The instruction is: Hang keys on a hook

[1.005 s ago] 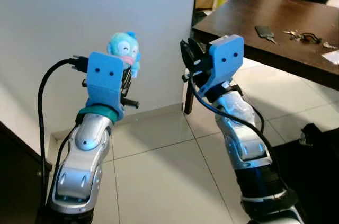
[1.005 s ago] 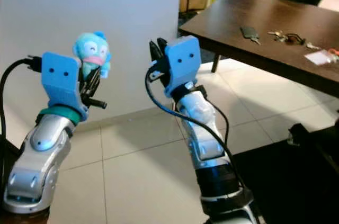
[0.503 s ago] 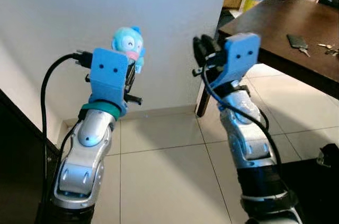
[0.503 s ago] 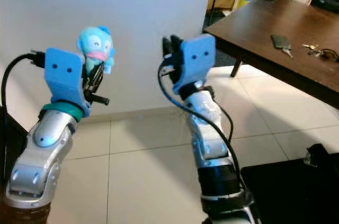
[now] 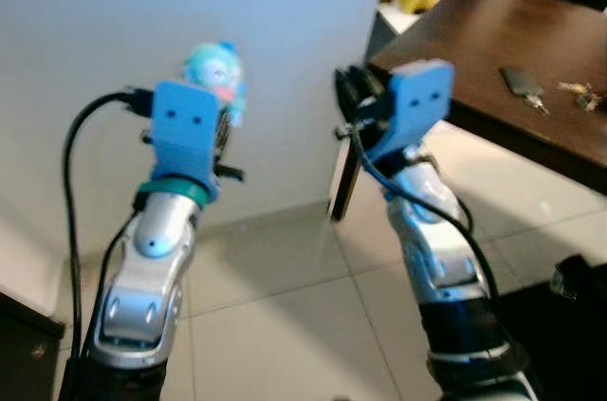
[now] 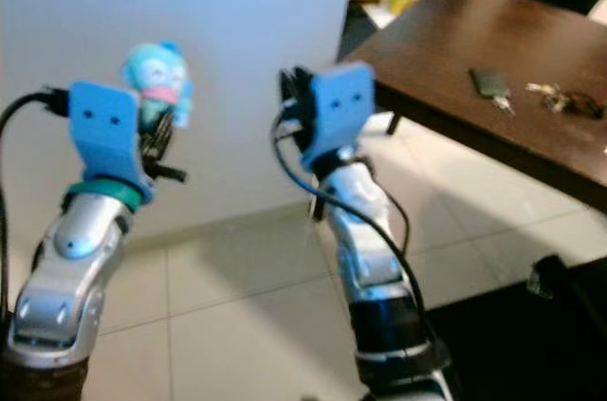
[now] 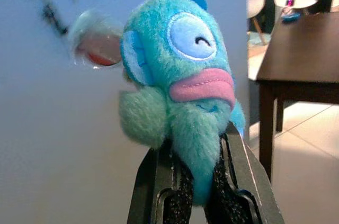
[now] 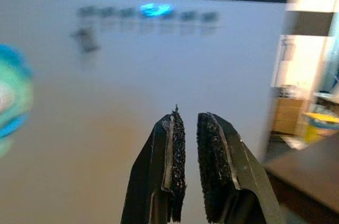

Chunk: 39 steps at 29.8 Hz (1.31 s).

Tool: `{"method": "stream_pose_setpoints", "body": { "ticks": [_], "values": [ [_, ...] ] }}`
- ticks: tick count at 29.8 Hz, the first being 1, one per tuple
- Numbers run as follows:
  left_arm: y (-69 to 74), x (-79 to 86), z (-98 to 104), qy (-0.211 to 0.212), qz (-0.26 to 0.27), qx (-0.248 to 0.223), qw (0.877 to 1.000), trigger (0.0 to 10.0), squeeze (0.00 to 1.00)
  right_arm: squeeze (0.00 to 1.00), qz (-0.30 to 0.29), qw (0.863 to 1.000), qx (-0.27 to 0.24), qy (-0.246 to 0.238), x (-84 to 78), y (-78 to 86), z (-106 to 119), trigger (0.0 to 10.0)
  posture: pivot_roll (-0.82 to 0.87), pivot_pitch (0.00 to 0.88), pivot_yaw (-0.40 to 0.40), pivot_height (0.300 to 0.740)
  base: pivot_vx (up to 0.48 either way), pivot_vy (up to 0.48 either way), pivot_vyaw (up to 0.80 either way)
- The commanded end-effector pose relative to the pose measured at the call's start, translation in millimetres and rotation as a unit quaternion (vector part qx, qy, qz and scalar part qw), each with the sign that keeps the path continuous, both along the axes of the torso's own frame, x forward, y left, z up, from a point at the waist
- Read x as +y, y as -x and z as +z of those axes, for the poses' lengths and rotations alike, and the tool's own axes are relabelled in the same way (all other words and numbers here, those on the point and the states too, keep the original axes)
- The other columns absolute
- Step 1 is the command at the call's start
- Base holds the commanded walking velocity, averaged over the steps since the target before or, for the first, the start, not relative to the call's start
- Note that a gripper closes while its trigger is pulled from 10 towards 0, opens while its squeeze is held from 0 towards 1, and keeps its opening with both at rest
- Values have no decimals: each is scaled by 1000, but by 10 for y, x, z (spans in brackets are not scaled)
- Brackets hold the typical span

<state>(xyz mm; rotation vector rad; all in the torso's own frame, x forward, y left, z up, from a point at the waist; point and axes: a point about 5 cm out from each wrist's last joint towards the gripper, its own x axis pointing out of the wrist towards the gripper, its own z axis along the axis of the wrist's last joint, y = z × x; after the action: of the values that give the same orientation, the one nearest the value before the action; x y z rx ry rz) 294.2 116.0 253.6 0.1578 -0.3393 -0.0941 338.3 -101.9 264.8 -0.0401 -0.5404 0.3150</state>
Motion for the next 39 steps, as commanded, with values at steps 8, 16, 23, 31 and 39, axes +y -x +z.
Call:
{"method": "stream_pose_setpoints", "body": {
  "ticks": [8, 16, 23, 31, 39],
  "values": [
    [2, 27, 21, -1, 7, -7, 1000, 10000, 0, 0, 17, 1000, 1, 5, 59, 25, -14, 10000, -31, 54, 81, 740, 450, 0, 0],
    [-2, 26, 52, 2, 7, -12, 1000, 10000, 0, 0, 21, 1000, 1, 8, 76, 28, -19, 10000, -32, 53, 79, 740, 449, 0, 0],
    [-2, 18, 68, 3, 6, -16, 1000, 10000, 0, 0, 23, 1000, 0, 10, 80, 30, -20, 10000, -33, 48, 78, 740, 450, 0, 0],
    [8, 18, 75, 2, 4, -22, 1000, 10000, 0, 0, 31, 999, 0, 15, 100, 34, -27, 10000, -34, 39, 77, 740, 447, 0, 0],
    [169, 28, 181, 29, -50, -60, 997, 10000, 0, 0, 67, 997, 2, 39, 144, 86, -74, 10000, -35, 38, 76, 740, 123, 0, 0]
  ]
}}
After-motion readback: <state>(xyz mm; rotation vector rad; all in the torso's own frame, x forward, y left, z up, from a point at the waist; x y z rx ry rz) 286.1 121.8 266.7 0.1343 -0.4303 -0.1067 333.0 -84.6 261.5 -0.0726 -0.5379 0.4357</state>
